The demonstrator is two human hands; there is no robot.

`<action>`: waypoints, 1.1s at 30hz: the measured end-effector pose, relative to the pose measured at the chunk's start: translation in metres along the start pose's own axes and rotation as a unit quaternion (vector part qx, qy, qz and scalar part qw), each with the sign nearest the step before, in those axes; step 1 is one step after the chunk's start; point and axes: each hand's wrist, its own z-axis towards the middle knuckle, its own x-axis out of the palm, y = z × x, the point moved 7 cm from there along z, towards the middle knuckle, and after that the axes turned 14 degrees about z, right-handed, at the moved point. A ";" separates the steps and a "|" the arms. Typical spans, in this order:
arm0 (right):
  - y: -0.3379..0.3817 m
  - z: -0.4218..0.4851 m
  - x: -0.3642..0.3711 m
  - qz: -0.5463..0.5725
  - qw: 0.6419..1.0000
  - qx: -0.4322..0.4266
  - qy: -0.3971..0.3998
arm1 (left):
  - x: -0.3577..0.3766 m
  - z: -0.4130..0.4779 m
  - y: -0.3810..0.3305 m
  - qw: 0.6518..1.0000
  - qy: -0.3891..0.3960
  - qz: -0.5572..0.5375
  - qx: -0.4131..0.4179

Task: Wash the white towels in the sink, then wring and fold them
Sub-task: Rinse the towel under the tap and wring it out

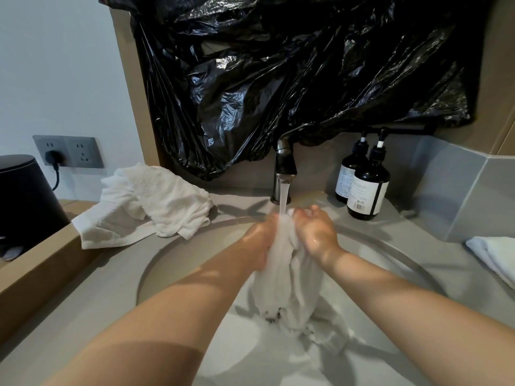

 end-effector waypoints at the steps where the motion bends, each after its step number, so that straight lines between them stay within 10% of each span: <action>1: 0.002 -0.004 0.005 -0.041 0.998 -0.045 0.028 | -0.002 0.000 0.003 1.000 -0.021 0.003 -0.009; 5: 0.030 -0.031 0.032 -0.136 0.966 -0.202 0.090 | -0.015 0.000 -0.003 0.997 -0.065 0.017 0.023; 9: 0.009 -0.005 0.011 -0.094 0.988 -0.064 0.106 | -0.005 -0.008 -0.013 0.999 0.003 0.040 0.018; 15: -0.007 0.012 0.007 0.001 0.981 0.109 0.163 | -0.021 -0.003 -0.022 0.960 -0.148 0.235 0.018; 25: -0.013 -0.013 0.015 -0.034 0.944 0.131 0.301 | -0.063 0.007 -0.019 0.938 -0.216 0.272 0.015; 33: 0.005 -0.001 0.003 0.223 0.930 0.161 0.243 | -0.039 0.003 0.018 0.959 0.008 0.281 -0.040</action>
